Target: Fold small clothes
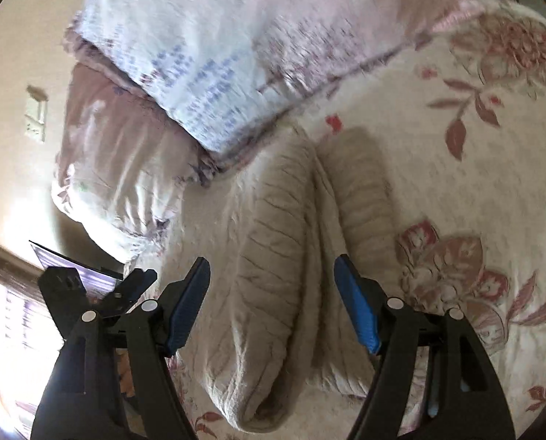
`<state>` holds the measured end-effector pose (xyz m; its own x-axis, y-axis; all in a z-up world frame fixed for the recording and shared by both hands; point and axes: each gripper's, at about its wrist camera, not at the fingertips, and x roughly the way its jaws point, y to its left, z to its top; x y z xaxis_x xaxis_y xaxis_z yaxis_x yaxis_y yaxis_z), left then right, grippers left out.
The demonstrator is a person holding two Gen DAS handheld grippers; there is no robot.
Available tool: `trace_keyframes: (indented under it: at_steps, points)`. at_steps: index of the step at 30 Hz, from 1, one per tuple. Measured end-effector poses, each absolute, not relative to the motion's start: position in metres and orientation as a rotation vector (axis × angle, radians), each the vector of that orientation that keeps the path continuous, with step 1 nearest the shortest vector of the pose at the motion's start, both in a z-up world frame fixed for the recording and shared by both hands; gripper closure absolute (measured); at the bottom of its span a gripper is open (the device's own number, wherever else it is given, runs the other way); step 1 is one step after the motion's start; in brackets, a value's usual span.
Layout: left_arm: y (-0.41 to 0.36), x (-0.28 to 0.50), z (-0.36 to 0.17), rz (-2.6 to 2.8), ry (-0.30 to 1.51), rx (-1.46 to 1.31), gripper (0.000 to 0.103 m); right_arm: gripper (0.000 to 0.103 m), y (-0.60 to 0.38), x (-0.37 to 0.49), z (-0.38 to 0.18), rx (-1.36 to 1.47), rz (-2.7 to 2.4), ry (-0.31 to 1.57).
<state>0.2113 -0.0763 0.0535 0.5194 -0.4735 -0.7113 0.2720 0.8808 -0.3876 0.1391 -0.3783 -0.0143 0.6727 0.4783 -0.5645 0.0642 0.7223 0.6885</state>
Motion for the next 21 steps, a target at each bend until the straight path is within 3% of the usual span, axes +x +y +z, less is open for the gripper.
trace_keyframes:
  at_steps: [14,21]
  points:
    - [-0.082,0.220,0.022,-0.546,1.004,-0.291,0.032,0.033,-0.351,0.158,-0.031,0.757,0.440,1.009]
    - [-0.075,0.224,0.016,-0.584,1.028,-0.347,0.032,0.051,-0.367,0.200,-0.039,0.886,0.394,0.918]
